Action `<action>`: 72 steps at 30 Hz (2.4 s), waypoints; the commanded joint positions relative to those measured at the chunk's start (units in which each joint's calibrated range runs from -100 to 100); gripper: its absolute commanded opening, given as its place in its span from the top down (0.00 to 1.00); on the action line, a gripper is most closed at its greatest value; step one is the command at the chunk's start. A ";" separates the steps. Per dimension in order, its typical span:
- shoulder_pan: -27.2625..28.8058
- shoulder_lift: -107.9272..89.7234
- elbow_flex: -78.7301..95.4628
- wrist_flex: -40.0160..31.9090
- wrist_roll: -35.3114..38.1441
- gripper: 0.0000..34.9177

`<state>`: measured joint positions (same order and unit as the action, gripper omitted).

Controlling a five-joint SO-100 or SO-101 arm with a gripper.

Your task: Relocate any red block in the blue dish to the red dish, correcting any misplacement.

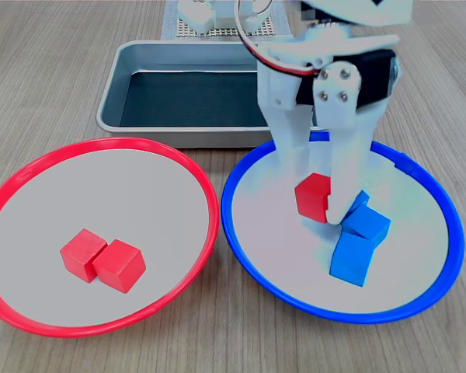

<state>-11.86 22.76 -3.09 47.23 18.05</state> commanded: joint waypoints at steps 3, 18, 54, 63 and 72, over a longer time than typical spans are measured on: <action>0.80 -6.09 0.58 0.69 -0.05 0.99; 14.35 -7.79 -7.25 6.14 3.42 0.99; 20.38 7.56 -9.52 0.69 10.01 0.99; 21.32 7.64 -10.80 3.41 9.96 0.66; 22.07 6.53 -11.16 3.66 9.52 0.45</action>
<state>10.00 31.20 -11.52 50.49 27.77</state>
